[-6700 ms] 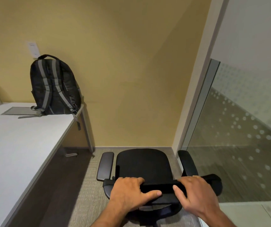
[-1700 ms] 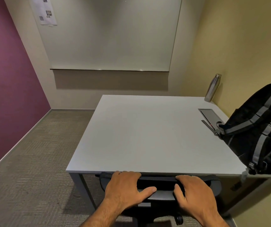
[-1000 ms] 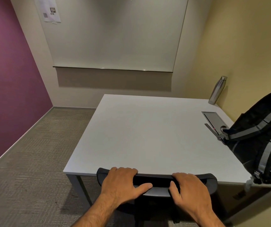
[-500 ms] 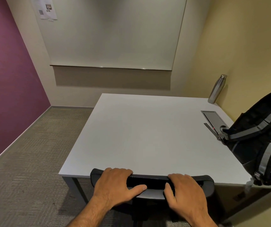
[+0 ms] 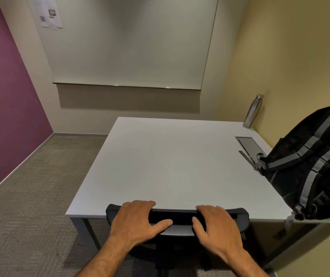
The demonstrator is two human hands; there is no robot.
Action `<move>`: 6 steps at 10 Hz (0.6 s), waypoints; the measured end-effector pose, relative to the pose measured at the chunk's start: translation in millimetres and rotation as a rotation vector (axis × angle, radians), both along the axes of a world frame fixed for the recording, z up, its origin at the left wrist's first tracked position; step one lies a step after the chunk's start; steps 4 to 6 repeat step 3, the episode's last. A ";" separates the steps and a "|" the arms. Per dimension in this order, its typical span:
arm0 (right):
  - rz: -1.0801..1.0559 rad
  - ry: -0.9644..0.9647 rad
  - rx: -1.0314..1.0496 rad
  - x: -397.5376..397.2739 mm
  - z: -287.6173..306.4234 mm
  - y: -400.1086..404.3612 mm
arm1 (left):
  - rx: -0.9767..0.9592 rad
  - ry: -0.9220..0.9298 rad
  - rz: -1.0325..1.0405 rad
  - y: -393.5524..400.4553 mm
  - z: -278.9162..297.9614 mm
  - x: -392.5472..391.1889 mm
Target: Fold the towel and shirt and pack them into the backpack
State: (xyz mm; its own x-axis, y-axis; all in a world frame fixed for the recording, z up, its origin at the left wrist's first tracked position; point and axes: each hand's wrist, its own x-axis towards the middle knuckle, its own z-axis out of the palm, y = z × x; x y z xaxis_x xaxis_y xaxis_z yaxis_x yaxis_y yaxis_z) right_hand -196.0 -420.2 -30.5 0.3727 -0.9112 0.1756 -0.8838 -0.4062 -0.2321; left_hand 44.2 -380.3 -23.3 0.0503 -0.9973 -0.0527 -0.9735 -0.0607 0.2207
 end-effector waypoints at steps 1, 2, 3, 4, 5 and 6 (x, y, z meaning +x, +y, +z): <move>0.006 -0.097 0.098 -3.2 3.1 2.4 | -0.022 0.044 0.004 3.7 1.2 0.6; -0.048 -0.342 0.141 -10.8 21.7 11.4 | -0.067 0.038 -0.031 7.3 3.8 -1.7; -0.080 -0.580 0.031 -14.8 38.4 17.7 | -0.107 -0.014 -0.059 5.8 4.0 -5.8; -0.080 -0.580 0.031 -14.8 38.4 17.7 | -0.107 -0.014 -0.059 5.8 4.0 -5.8; -0.080 -0.580 0.031 -14.8 38.4 17.7 | -0.107 -0.014 -0.059 5.8 4.0 -5.8; -0.080 -0.580 0.031 -14.8 38.4 17.7 | -0.107 -0.014 -0.059 5.8 4.0 -5.8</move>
